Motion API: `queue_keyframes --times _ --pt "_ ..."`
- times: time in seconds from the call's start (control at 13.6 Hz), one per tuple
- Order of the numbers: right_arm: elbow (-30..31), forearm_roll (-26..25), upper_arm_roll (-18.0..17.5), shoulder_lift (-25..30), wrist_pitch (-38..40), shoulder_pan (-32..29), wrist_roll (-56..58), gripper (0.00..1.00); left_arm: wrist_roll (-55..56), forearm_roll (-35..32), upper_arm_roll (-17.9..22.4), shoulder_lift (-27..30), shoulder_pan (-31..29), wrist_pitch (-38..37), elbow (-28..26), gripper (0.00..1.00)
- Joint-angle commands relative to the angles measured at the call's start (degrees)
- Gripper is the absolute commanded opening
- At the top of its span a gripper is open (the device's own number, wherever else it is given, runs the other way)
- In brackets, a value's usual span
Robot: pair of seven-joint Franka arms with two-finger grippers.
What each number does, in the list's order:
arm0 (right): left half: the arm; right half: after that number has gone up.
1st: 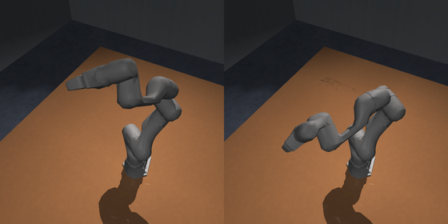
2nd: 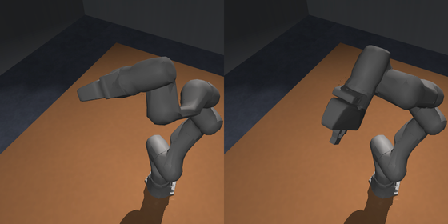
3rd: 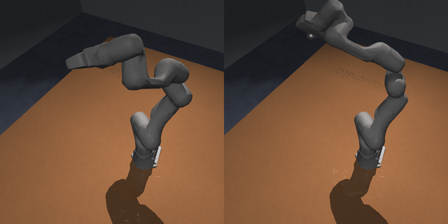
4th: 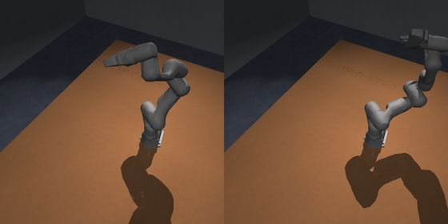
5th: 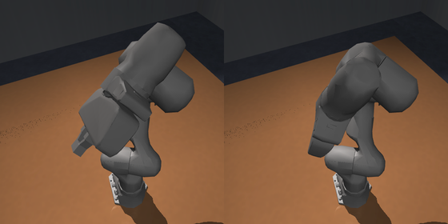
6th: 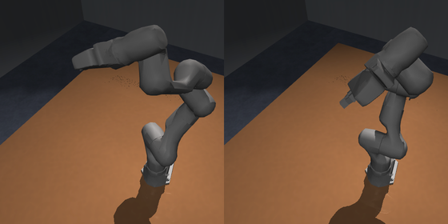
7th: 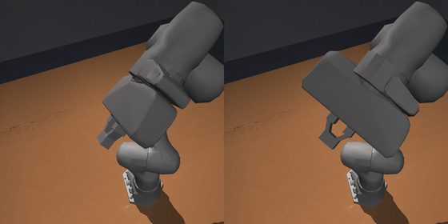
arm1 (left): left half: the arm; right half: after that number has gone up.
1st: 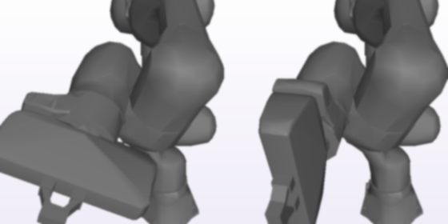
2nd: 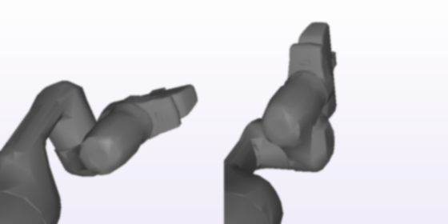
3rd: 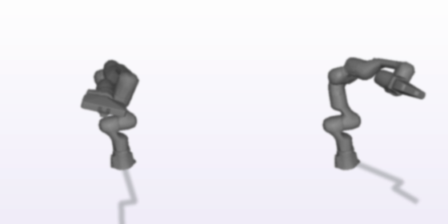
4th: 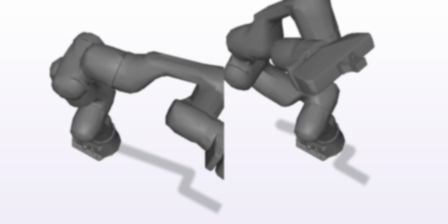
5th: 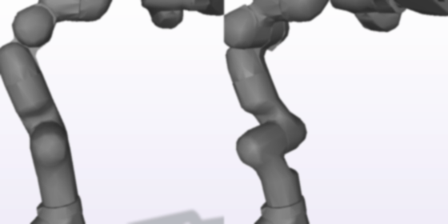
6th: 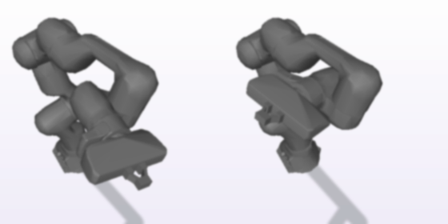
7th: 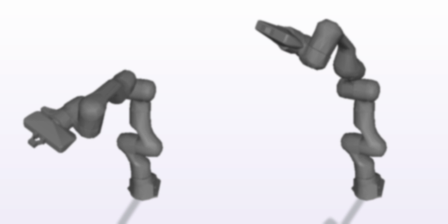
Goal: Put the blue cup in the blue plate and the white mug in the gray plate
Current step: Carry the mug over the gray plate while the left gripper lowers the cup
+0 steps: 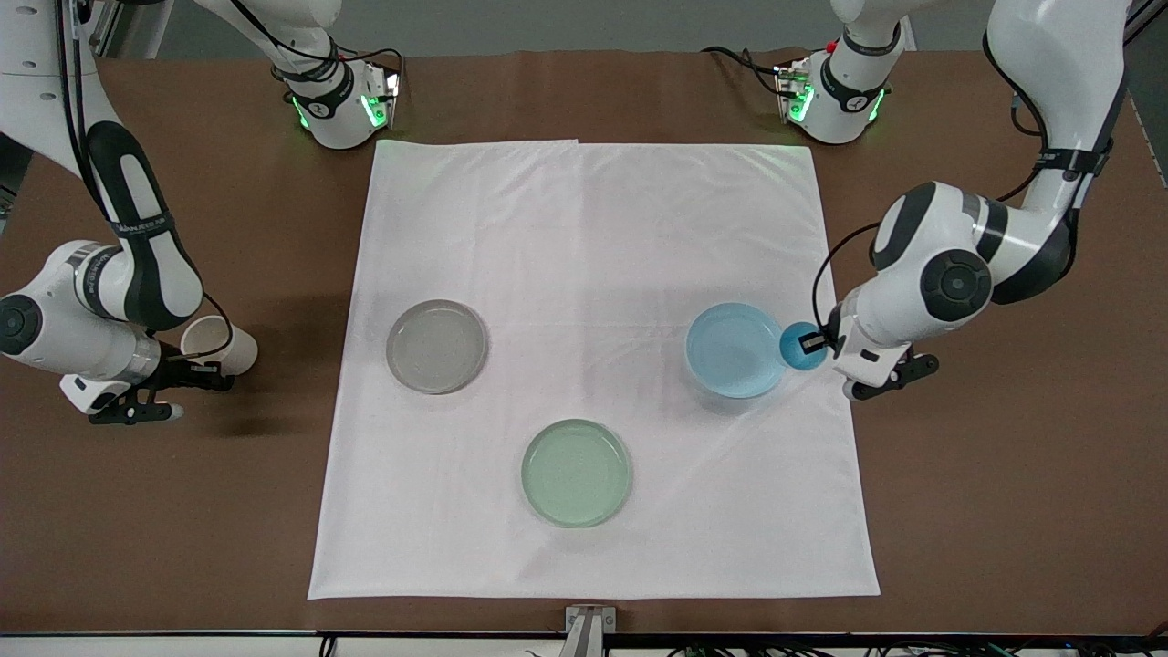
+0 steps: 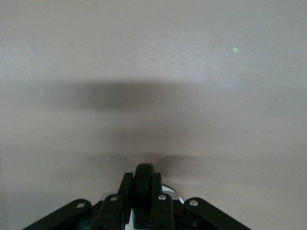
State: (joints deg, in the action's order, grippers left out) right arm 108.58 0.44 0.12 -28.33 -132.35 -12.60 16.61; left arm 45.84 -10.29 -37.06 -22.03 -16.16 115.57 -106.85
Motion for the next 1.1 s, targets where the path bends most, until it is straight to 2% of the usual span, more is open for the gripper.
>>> queue_keyframes --times 0.0,0.22,0.44,0.66,0.81,1.03 --pt "-3.1 -0.6 -1.3 4.3 10.6 1.3 -0.1 0.01 4.9 -1.2 -3.7 2.0 -0.5 -0.4 -2.7 0.0" --pt "-5.7 -0.5 -1.2 8.0 16.9 7.8 -4.7 0.0 5.0 -1.2 -4.8 1.5 0.8 -0.2 -3.6 0.0" --pt "-5.3 -0.3 -1.3 8.6 18.7 17.9 -20.1 0.0 5.2 -1.2 -4.8 1.3 2.1 -0.1 -3.7 0.0" --pt "-5.3 1.1 -1.4 8.0 15.6 24.4 -26.4 0.0 6.8 -1.2 -4.8 1.1 3.9 -0.2 -3.7 0.0" --pt "-5.3 4.6 -1.3 6.3 12.4 27.4 -28.0 0.0 6.8 -1.3 -4.8 0.8 4.3 -0.2 -3.7 0.0" --pt "-5.1 5.1 -1.3 3.6 7.8 30.8 -32.8 0.0 6.8 -1.3 -4.8 -0.3 5.3 0.1 -3.8 0.0"
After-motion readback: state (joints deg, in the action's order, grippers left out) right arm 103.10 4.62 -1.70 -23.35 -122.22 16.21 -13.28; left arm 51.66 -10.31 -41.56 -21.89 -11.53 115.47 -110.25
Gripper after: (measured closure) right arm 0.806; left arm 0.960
